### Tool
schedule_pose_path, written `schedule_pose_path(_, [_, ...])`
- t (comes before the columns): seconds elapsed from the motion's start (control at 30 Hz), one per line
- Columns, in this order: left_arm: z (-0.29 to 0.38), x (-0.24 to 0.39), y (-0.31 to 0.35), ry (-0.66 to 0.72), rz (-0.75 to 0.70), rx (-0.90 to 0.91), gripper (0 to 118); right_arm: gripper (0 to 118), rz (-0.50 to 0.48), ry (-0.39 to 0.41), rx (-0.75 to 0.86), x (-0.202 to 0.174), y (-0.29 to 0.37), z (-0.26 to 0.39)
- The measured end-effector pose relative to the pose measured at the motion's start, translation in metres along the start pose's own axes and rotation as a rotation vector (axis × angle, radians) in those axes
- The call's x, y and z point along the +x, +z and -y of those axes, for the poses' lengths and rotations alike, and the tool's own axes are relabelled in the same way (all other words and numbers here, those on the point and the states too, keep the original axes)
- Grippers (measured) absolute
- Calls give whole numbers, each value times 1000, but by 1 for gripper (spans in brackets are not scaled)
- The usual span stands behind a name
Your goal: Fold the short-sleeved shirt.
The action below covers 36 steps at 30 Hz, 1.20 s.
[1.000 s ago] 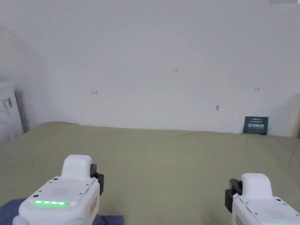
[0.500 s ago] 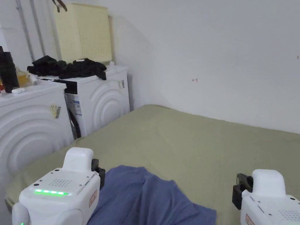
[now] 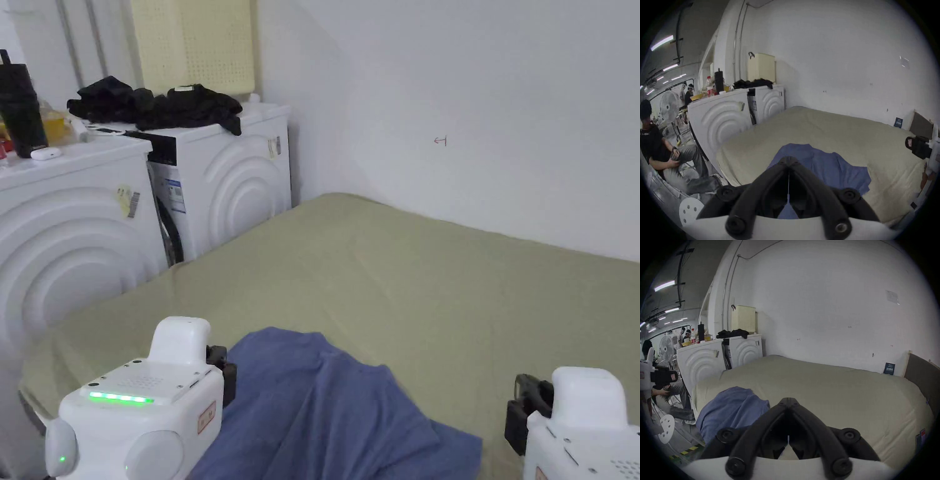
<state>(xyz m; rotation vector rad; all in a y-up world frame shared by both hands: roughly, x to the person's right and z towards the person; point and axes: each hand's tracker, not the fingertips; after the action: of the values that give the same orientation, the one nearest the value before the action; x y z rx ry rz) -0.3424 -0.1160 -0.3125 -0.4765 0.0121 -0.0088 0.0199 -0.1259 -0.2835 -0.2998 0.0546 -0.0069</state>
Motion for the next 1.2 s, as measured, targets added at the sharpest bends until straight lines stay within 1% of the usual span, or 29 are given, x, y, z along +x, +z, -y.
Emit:
schedule_pose_path(0.17, [18,25,-69,-13,99,-154,0,1,22,6,-51,6,-7,13])
schedule_pose_path(0.27, [32,38,-109,-49,130,-259,0,1,37,0,-78,10,-9,21])
schedule_pose_path(0.4, [44,47,-153,-50,164,-377,0,1,58,-5,-105,16,-10,31])
schedule_pose_path(0.43, [47,47,-162,-18,179,-405,4,1,63,-5,-113,18,-10,34])
schedule_pose_path(0.47, [51,48,-173,-10,205,-458,18,1,65,-2,-122,20,-10,37])
schedule_pose_path(0.5, [54,49,-181,-6,235,-516,47,1,70,-1,-129,21,-10,40])
schedule_pose_path(0.53, [58,50,-187,20,244,-529,91,1,72,-2,-139,23,-10,43])
schedule_pose_path(0.57, [63,54,-193,4,224,-545,107,1,74,-3,-149,25,-10,45])
schedule_pose_path(0.6, [68,58,-198,-24,202,-565,109,1,79,-3,-158,26,-10,48])
schedule_pose_path(0.7, [85,72,-213,-119,154,-638,109,1,96,-8,-173,33,-5,54])
schedule_pose_path(0.77, [89,78,-208,-172,140,-567,108,1,104,-14,-181,39,2,56])
schedule_pose_path(0.83, [80,79,-201,-148,163,-577,107,1,120,-10,-184,45,11,58])
schedule_pose_path(0.9, [70,76,-193,-143,145,-526,104,1,138,-10,-190,54,22,59])
schedule_pose_path(0.93, [68,73,-191,-147,138,-521,89,1,144,-15,-189,59,29,60])
schedule_pose_path(0.97, [64,68,-188,-93,176,-512,64,1,152,-19,-188,65,36,61])
schedule_pose_path(1.0, [60,65,-184,-44,199,-532,29,1,162,-23,-187,70,42,61])
schedule_pose_path(1.03, [54,63,-179,-17,221,-503,5,1,172,-27,-182,75,50,60])
schedule_pose_path(1.13, [28,83,-159,-78,242,-436,5,1,200,-48,-164,93,72,59])
schedule_pose_path(1.2, [9,108,-147,-128,289,-418,5,1,220,-57,-157,102,85,57])
